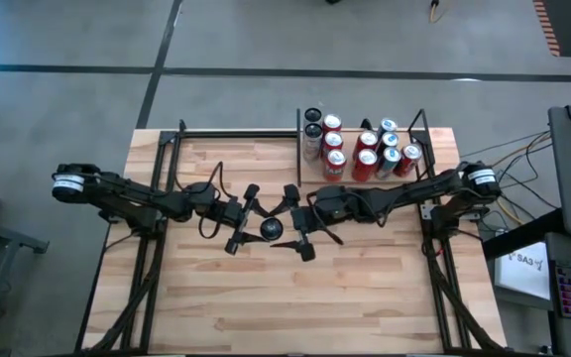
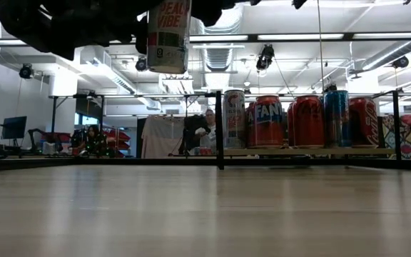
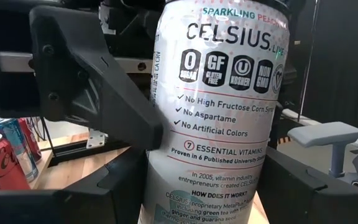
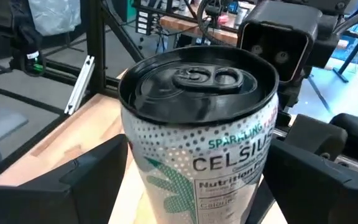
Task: Place canned beverage on shelf
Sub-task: Put the white soda can on the shelf aligned with the other white soda cans
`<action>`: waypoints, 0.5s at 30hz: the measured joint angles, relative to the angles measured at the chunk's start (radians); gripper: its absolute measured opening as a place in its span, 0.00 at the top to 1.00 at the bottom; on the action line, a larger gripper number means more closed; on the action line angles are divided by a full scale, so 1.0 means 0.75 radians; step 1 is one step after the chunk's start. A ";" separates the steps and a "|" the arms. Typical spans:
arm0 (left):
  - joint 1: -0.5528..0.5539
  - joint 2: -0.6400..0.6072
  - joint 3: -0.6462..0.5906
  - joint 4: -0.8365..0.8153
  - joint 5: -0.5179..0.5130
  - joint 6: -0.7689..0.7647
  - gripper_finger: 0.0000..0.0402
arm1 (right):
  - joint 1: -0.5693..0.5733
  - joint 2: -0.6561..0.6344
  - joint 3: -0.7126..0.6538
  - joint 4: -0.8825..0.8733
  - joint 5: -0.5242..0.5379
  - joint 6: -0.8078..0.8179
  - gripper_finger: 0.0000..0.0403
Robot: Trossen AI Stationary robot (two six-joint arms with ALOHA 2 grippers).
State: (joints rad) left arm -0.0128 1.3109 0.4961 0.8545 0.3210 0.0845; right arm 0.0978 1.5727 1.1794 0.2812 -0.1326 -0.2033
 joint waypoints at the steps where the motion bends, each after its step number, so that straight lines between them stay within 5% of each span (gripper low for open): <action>1: 0.000 0.000 0.000 0.000 0.000 0.000 0.42 | 0.000 0.002 0.003 -0.004 0.000 -0.005 0.16; 15: 0.001 0.001 0.000 -0.006 -0.045 -0.003 0.35 | -0.001 0.002 0.012 0.042 0.001 0.005 0.39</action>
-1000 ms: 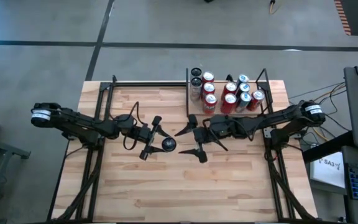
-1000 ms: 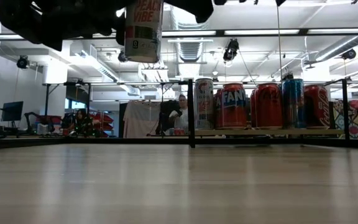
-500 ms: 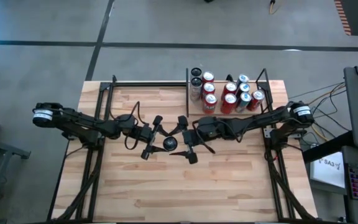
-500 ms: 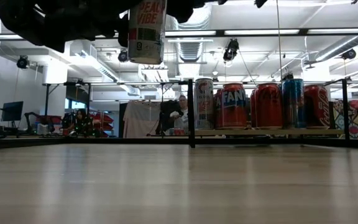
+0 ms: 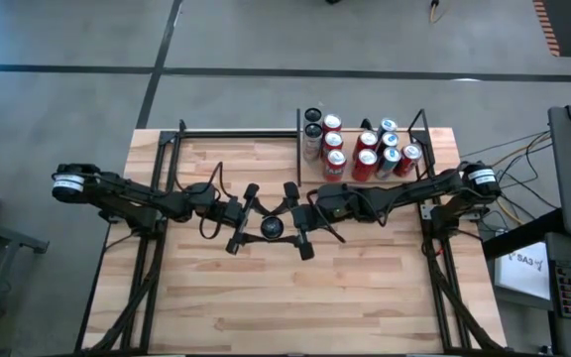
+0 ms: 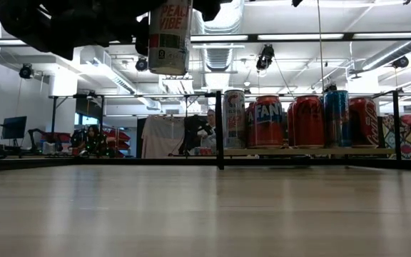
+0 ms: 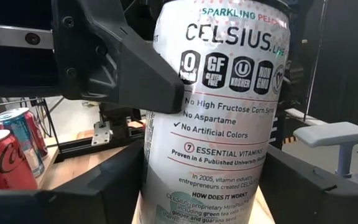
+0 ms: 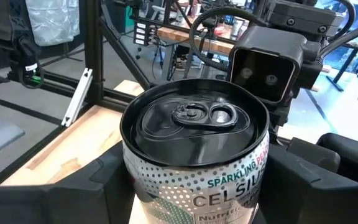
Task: Place canned beverage on shelf
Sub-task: Put the white soda can on the shelf aligned with the other white soda cans
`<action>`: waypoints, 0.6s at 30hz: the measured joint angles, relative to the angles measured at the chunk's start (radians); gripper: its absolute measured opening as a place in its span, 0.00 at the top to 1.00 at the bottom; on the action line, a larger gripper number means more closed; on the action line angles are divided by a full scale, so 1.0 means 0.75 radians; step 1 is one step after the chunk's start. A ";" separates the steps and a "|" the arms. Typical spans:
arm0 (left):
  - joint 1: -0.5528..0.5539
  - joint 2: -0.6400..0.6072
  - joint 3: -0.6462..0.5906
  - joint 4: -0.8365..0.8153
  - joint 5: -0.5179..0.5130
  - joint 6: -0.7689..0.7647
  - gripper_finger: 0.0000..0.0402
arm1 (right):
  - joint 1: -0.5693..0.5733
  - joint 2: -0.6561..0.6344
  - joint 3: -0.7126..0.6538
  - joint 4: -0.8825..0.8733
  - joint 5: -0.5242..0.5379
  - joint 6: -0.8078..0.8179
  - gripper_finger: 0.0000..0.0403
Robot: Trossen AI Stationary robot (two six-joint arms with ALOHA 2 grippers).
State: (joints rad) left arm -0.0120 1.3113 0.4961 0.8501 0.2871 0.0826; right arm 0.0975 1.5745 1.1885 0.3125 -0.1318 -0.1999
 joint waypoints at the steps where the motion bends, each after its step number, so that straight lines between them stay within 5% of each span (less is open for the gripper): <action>1: 0.000 0.000 0.000 0.000 0.000 0.000 0.34 | 0.000 0.000 0.000 0.000 0.000 0.001 0.40; 18: 0.028 -0.055 0.000 -0.013 -0.026 0.017 0.23 | -0.011 -0.062 -0.003 -0.152 0.066 0.065 0.39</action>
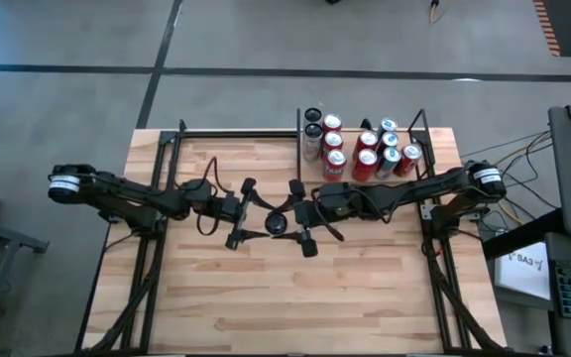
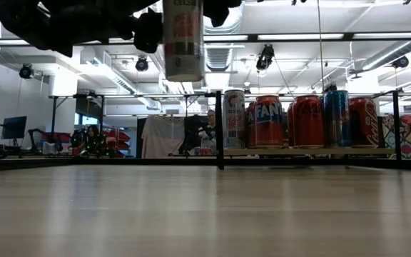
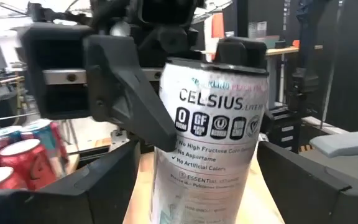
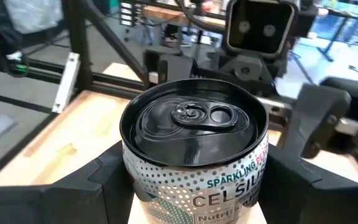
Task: Place canned beverage on shelf
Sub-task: Put the white soda can on the shelf aligned with the other white soda cans
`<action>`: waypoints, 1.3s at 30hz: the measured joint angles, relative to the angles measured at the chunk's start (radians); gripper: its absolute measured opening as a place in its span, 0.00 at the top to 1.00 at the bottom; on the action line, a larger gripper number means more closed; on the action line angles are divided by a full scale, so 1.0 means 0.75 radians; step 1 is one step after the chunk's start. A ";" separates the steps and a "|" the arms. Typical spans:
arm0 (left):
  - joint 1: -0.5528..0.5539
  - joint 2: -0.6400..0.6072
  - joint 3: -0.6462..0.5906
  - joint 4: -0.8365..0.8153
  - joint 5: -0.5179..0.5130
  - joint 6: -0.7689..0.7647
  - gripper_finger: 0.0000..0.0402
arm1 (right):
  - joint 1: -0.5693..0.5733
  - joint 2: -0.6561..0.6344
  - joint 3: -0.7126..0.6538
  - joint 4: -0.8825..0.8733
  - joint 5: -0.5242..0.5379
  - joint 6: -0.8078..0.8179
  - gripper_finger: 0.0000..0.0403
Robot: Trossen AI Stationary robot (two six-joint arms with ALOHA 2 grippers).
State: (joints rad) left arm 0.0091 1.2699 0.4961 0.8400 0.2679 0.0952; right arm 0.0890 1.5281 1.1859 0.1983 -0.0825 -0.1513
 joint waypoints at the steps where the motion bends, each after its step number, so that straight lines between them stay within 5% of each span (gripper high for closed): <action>1: 0.007 -0.012 0.000 -0.010 0.000 0.000 0.23 | 0.000 -0.007 -0.002 -0.013 0.024 -0.002 0.39; 13: 0.107 -0.138 0.000 -0.060 0.000 -0.001 0.23 | -0.008 -0.121 -0.124 -0.027 0.193 0.013 0.38; 39: 0.262 -0.187 -0.001 -0.097 -0.032 0.022 0.23 | -0.182 -0.347 -0.612 0.248 0.605 0.422 0.38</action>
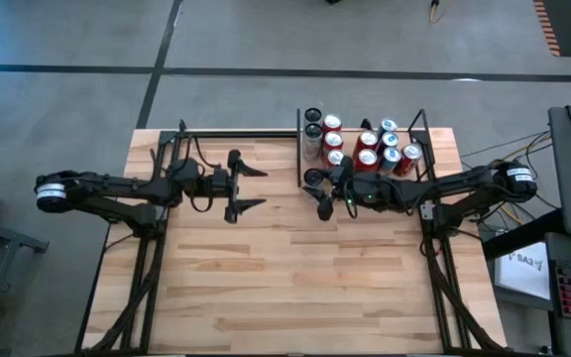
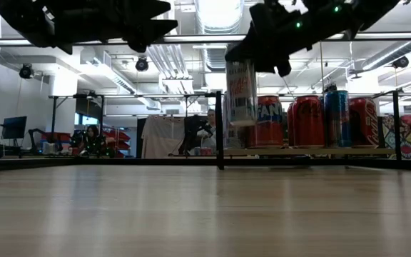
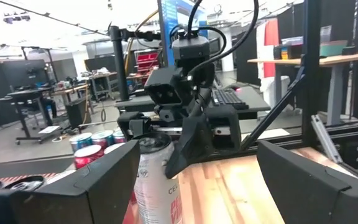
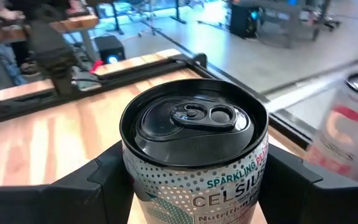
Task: Place canned beverage on shelf
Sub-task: Put the white soda can on the shelf aligned with the other white soda cans
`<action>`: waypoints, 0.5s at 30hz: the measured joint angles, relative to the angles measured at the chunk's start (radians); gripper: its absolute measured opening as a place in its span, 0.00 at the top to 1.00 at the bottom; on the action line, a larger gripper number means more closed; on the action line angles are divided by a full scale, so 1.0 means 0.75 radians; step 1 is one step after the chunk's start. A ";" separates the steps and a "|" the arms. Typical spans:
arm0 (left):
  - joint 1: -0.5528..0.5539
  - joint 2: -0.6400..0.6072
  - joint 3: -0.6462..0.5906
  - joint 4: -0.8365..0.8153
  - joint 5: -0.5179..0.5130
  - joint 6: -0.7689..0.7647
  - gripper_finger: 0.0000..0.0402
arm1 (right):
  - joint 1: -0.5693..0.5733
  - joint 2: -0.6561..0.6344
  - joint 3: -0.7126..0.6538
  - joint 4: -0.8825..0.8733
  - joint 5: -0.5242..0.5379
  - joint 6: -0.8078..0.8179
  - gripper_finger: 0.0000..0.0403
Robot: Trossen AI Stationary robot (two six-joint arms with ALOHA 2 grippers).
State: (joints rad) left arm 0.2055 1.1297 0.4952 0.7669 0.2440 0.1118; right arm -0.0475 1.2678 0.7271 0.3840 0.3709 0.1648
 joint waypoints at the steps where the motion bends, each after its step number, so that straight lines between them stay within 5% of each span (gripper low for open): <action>1: 0.007 0.001 0.000 0.000 0.000 0.006 0.23 | -0.012 0.003 -0.006 -0.003 0.000 0.010 0.38; 15: 0.125 0.000 0.023 0.003 -0.002 0.019 0.23 | -0.045 0.013 -0.024 0.135 0.167 0.089 0.38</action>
State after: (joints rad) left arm 0.2993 1.1297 0.5122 0.7689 0.2428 0.1260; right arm -0.0812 1.2778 0.7090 0.4849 0.4964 0.2318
